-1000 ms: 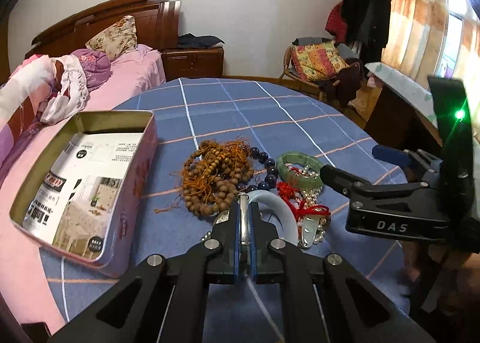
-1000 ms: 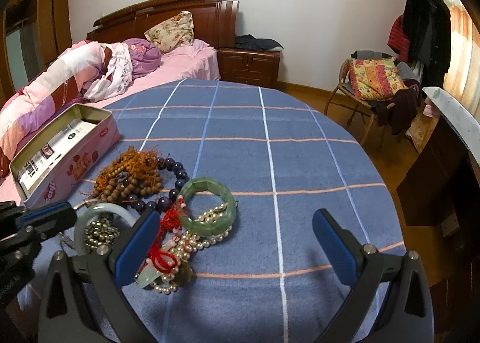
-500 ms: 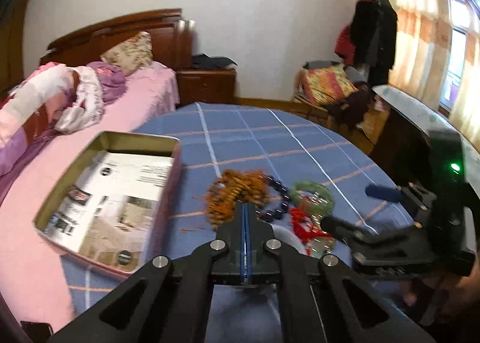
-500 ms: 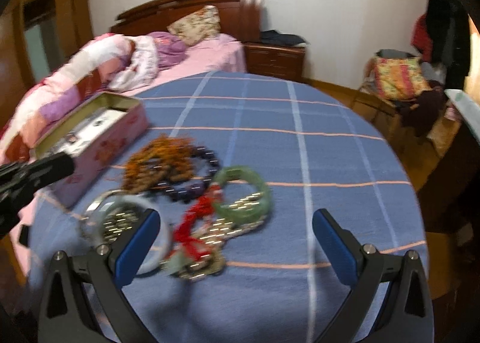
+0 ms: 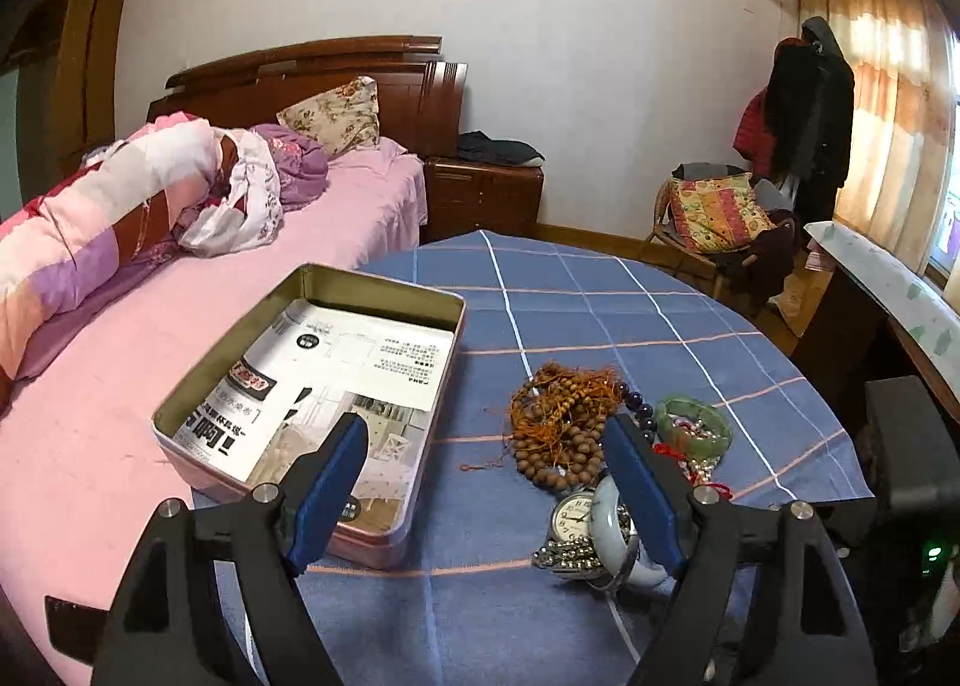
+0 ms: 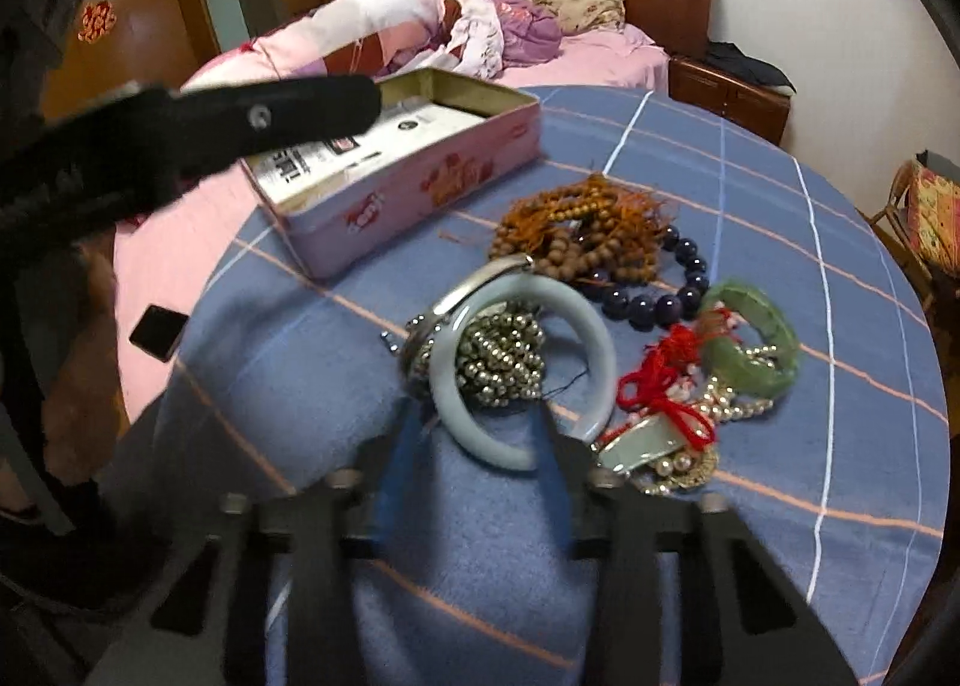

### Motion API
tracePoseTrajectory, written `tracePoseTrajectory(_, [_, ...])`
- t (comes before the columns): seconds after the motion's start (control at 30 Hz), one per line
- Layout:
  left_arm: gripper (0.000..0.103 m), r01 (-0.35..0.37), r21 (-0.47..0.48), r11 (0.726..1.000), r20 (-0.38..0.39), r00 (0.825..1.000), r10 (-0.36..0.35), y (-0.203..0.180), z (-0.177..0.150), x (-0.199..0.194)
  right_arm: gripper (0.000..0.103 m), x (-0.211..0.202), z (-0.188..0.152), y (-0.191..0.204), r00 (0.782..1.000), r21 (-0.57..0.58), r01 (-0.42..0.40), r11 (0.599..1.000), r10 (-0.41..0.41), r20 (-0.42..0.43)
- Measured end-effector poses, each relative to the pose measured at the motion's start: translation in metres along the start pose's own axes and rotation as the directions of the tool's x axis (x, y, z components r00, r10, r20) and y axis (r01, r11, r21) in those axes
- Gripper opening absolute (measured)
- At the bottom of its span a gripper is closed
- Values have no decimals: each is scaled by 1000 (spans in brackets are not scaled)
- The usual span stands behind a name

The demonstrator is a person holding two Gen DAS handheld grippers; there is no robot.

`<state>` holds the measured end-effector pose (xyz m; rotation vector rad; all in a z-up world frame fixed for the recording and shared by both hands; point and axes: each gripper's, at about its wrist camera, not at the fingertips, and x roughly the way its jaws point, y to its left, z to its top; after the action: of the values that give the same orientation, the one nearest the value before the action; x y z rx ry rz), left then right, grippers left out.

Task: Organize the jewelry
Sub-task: 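Grasp the white jade bangle with the right gripper while the left grasps a silver watch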

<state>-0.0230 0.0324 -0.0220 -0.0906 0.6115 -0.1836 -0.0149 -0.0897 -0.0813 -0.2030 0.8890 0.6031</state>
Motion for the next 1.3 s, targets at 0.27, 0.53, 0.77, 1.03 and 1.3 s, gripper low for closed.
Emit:
tracePoseTrajectory(0.27, [81,55,-19,998,-21,998,-56,0,-2,4,13,-24,3,-23,993,89,-33,995,23,117])
tracePoseTrajectory(0.53, [81,107,76,991,-67,993,-102,-35,-13,14,13,-33,5,-42,985,177,-3,984,-27,170])
tracePoseTrajectory(0.77, [39,137,139,981,-145,983,-116,-56,-24,34,13,-38,5,-48,981,178,42,983,-74,178])
tracePoseTrajectory(1.03, [7,157,112,981,-155,978,-139,-56,-22,32,13,-42,2,-55,979,192,36,981,-73,189])
tracePoseTrajectory(1.3, [7,160,133,978,-79,985,-151,-57,-2,16,13,-48,1,-60,975,206,45,978,-87,203])
